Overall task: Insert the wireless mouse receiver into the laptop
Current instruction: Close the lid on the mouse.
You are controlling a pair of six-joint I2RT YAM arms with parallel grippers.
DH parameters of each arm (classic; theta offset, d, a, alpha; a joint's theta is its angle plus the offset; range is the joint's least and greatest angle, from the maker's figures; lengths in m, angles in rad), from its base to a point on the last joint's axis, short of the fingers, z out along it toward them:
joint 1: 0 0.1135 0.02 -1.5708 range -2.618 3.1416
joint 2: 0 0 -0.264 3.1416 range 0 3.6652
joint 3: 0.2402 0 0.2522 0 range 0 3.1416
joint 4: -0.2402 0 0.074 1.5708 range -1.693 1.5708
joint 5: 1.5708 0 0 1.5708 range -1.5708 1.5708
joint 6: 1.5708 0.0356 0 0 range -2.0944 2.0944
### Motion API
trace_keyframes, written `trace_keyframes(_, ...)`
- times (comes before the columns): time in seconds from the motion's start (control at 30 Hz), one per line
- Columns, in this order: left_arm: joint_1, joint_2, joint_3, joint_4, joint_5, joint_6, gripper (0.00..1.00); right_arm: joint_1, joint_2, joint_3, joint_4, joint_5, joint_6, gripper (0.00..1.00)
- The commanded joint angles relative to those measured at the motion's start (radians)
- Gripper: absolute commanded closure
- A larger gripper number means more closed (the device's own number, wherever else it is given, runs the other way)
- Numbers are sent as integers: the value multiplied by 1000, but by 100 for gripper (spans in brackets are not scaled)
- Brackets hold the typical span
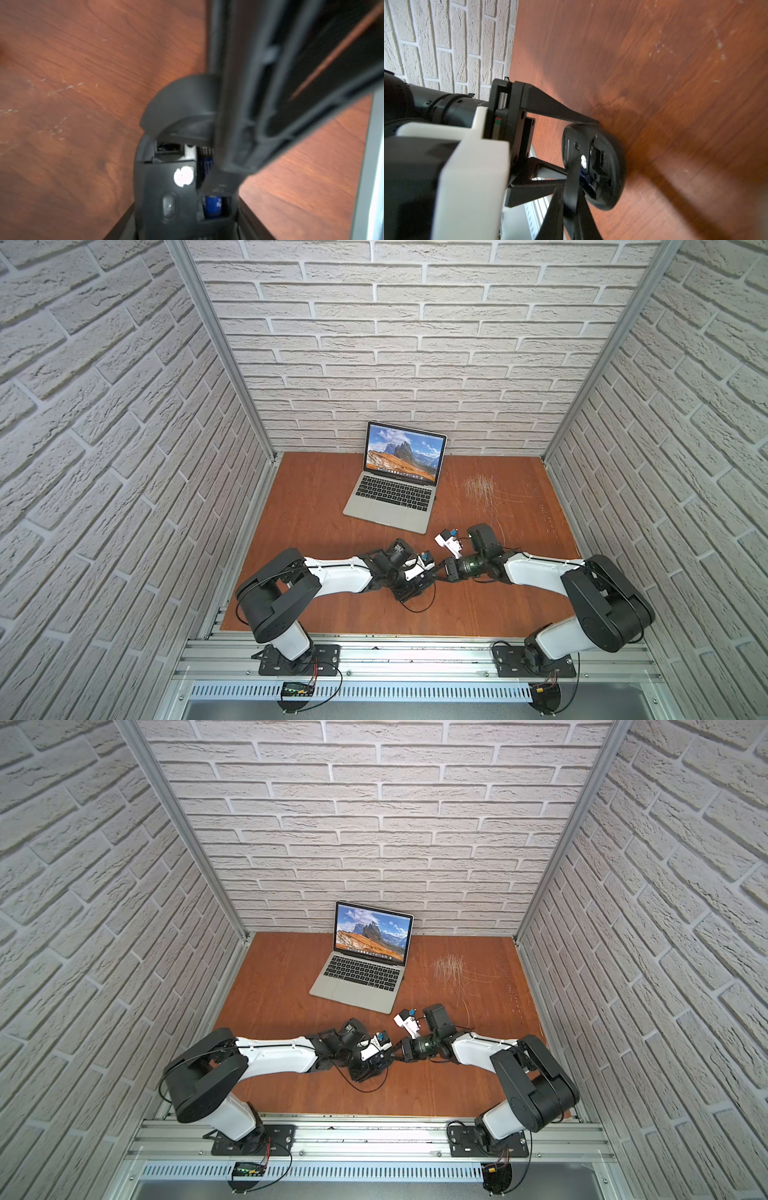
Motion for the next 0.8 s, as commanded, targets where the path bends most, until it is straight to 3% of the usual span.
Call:
trace_keyframes(0.0,0,42,-26,-113,52,9,58,6,26,21,-7,17,-43,97)
trace_keyframes(0.37,0,44,-25,-110,37,5,60,12,105,34,-76,68,-15,97)
trace_keyframes(0.77,-2,42,-25,-111,37,5,60,15,34,90,-206,139,-34,71)
